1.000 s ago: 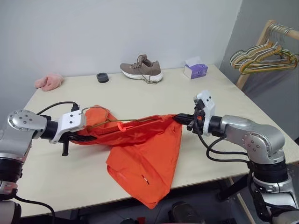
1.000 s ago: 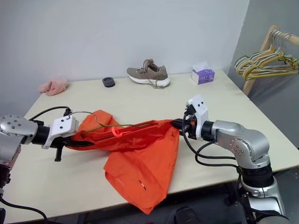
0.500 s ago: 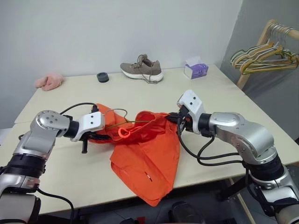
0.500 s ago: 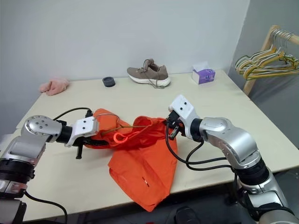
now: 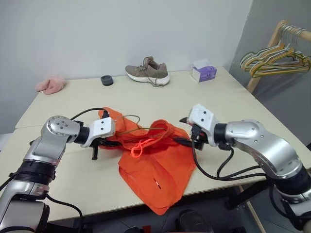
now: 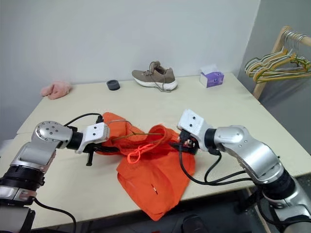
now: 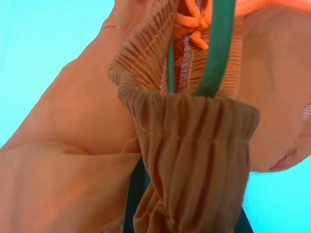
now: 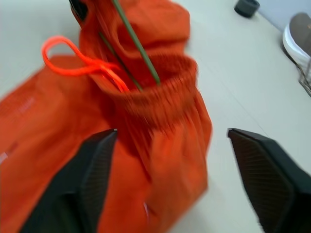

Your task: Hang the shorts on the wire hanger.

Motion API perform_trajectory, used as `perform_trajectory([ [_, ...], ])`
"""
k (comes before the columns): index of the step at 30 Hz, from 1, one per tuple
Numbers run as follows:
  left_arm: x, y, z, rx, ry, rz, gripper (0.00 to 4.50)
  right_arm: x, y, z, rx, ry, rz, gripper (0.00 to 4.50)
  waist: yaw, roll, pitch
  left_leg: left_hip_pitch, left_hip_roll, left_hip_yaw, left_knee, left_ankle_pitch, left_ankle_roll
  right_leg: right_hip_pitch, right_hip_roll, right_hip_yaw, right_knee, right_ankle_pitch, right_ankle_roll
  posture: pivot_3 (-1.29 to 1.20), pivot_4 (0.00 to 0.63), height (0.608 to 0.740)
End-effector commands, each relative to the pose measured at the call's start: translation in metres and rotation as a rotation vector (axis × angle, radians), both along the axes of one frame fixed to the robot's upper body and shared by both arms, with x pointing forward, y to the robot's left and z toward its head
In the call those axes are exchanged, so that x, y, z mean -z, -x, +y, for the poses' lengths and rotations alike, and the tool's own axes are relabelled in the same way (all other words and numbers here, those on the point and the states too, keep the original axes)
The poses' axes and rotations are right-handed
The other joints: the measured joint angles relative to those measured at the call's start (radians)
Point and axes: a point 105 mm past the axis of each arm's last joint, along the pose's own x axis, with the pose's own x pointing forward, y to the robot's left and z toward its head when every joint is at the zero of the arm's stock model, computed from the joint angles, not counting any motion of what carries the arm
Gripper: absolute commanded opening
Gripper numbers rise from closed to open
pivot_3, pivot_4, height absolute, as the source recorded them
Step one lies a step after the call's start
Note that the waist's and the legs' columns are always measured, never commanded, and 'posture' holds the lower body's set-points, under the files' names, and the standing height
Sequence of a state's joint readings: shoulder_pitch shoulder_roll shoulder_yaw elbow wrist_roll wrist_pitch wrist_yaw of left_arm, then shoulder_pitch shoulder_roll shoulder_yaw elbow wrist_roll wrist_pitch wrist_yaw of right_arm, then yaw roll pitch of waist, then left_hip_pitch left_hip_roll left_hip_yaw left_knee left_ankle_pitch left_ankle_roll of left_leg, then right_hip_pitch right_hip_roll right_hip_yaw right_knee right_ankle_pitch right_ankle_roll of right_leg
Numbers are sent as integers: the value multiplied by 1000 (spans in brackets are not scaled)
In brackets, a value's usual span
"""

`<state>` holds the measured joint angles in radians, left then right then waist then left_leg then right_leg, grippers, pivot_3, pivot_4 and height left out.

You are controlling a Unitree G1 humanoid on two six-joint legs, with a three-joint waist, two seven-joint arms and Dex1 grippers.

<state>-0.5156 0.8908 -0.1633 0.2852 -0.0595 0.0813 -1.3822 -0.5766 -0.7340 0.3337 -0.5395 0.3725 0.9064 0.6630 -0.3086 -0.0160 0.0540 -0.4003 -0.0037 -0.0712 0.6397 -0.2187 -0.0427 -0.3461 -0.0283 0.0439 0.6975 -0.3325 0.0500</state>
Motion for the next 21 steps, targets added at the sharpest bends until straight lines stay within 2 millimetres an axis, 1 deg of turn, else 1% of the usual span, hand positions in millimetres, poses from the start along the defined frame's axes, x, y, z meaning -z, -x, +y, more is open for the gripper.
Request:
perform_trajectory([
  [1,-6,0,-7,26,0,-31,0,-8,0,-7,-3,25,-50,4456,0,0,0,0,0,0,0,0,0,0,0,0,0,0,0,-334,0,740],
  [4,-5,1,-8,32,2,-25,0,-3,-1,-8,-1,44,-45,4456,-5,0,0,0,0,0,0,0,0,0,0,0,0,0,0,-335,0,740],
  [7,-4,2,-10,43,-1,-19,0,6,-5,-2,-27,75,-37,4456,-9,0,0,0,0,0,0,0,0,0,0,0,0,0,0,-335,0,740],
  [13,-3,2,-12,58,-11,-10,0,23,-16,19,-148,166,-44,4456,-21,0,0,1,0,0,1,0,0,1,0,0,0,0,0,-335,0,740],
  [16,-3,4,-14,69,-12,-3,0,27,-23,26,-179,188,-41,4456,-24,0,0,1,0,0,1,0,0,1,0,0,0,0,0,-331,0,740],
  [19,-3,5,-15,70,-10,-1,0,30,-28,29,-214,219,-45,3843,-23,0,0,1,0,-1,1,0,0,1,0,0,0,0,0,-324,0,740],
  [21,-3,5,-15,68,-8,0,0,30,-28,29,-230,229,-43,3152,-23,0,0,0,-1,-1,1,0,0,1,0,-1,0,0,0,-322,0,740],
])
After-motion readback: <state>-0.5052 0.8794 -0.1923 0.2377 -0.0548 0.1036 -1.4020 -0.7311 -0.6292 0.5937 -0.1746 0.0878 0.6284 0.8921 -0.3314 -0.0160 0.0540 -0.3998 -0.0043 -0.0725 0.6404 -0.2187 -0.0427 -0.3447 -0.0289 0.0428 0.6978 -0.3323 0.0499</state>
